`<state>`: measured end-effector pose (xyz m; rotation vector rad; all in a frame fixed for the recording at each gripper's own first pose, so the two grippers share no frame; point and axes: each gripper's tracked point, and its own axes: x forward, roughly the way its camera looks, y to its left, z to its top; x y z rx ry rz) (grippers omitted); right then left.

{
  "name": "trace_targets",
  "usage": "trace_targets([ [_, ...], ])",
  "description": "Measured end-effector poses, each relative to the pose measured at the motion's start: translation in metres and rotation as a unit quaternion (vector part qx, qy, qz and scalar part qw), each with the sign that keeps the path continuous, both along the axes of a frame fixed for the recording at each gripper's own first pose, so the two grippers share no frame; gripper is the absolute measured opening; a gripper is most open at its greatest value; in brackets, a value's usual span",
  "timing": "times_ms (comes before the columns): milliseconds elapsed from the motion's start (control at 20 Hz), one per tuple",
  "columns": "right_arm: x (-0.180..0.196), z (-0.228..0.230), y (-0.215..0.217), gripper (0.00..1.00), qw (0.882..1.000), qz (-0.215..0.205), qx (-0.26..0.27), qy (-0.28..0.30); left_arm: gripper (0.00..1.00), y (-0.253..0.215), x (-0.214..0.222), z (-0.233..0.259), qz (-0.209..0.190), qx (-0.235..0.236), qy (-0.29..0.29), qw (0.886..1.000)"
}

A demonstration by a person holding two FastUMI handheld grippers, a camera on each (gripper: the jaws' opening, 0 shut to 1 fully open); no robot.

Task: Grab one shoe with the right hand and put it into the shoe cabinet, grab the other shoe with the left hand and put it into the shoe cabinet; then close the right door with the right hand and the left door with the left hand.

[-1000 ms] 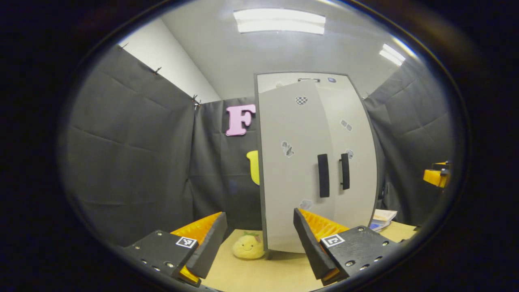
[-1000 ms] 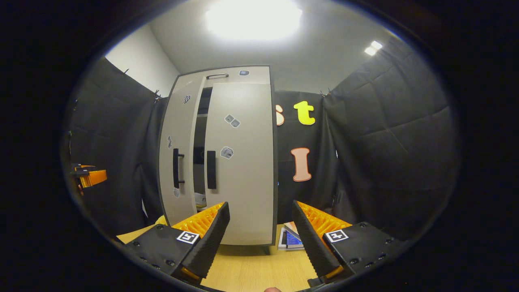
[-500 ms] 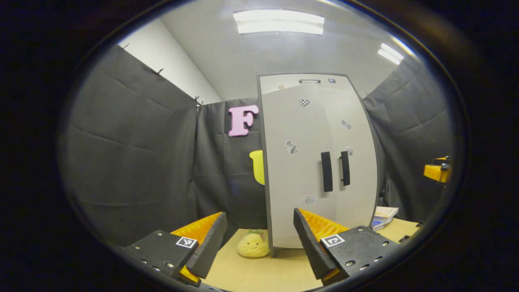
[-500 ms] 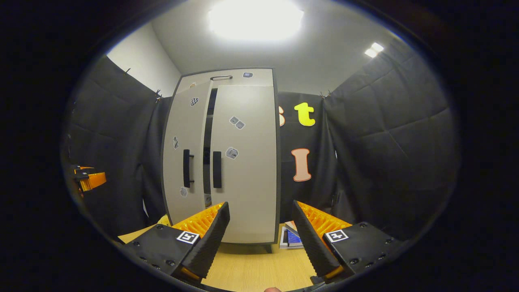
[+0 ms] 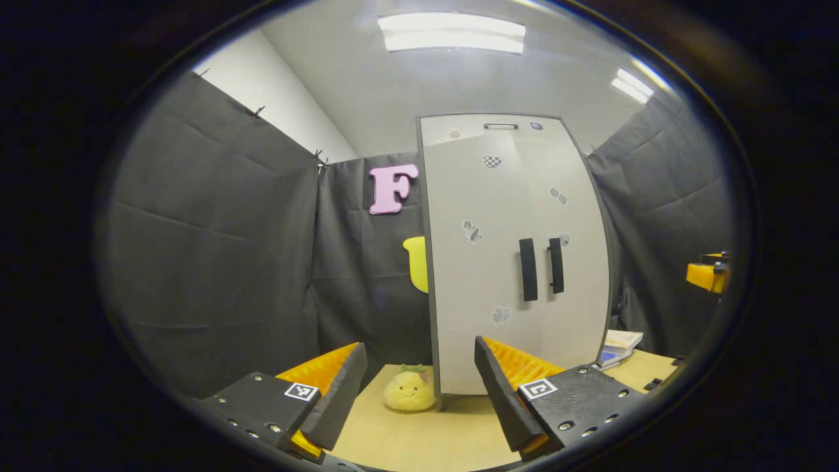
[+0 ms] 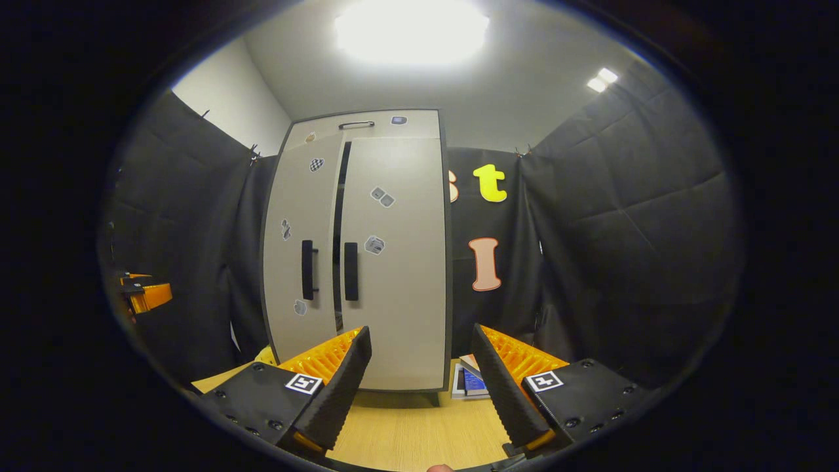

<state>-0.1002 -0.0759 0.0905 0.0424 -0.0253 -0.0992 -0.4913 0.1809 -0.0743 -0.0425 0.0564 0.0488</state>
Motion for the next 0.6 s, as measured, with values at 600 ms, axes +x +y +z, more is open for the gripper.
trace_targets([
  [600, -0.0031, 0.0066, 0.0016, 0.96, 1.0, -0.003, -0.005, -0.009, 0.94, 0.006, -0.007, 0.0013, 0.002, 0.01, 0.001, 1.0],
])
